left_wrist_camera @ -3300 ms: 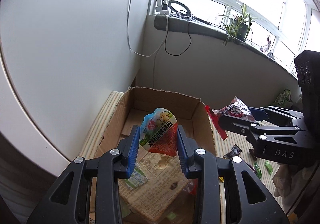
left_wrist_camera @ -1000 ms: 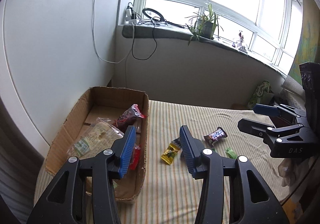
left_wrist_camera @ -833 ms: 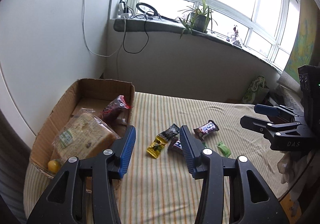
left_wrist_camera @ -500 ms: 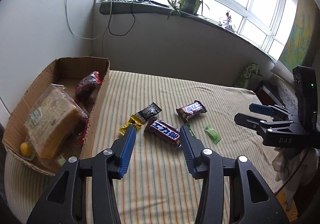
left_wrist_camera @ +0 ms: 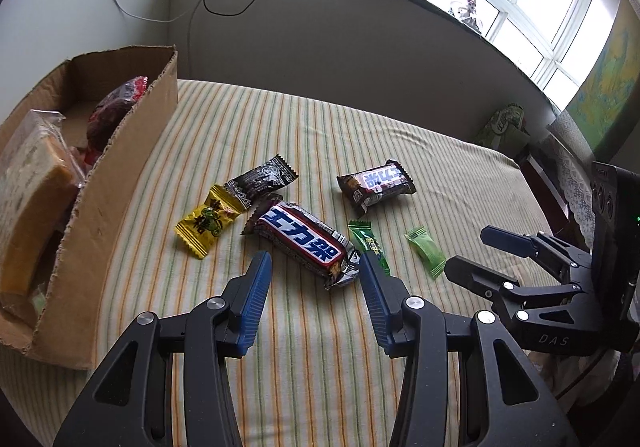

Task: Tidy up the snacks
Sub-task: 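Move both tools back from the box toward the loose snacks, then grasp the blue-lettered chocolate bar with the left tool while the right tool grasps the light green candy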

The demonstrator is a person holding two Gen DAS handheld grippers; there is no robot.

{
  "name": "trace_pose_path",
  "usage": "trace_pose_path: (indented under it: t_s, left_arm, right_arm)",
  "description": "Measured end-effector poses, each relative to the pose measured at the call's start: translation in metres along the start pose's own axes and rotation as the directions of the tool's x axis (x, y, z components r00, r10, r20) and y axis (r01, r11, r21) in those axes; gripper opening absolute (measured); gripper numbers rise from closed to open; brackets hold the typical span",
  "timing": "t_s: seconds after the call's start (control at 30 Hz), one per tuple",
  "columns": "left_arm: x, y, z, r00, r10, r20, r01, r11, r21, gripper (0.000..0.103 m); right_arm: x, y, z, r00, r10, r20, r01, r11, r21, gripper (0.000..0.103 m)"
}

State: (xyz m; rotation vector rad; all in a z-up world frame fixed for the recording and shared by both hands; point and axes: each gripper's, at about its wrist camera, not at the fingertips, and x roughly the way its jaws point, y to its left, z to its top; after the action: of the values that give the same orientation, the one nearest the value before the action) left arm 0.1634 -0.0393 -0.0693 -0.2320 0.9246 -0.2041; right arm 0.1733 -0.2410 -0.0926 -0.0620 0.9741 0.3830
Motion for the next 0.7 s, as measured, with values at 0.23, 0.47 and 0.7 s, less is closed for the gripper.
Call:
trace_pose_path:
  t_s: [0.23,0.47,0.7]
  left_arm:
    - [0.020,0.004,0.008,1.000,0.005,-0.024,-0.005,1.000,-0.029,0.044]
    - [0.034,0.000,0.016,0.999,0.022,-0.029,-0.023,0.999,-0.023,0.044]
    - [0.044,-0.009,0.015,0.997,0.064,-0.031,-0.063,0.997,0.032,0.044]
  right_arm:
    - [0.012,-0.003,-0.002,0.999,0.020,-0.028,-0.020,1.000,0.005,0.065]
    - [0.021,0.001,0.001,0.999,0.016,-0.030,-0.016,1.000,-0.006,0.064]
    - [0.030,0.012,0.005,0.998,-0.047,-0.028,0.046,0.997,-0.064,0.055]
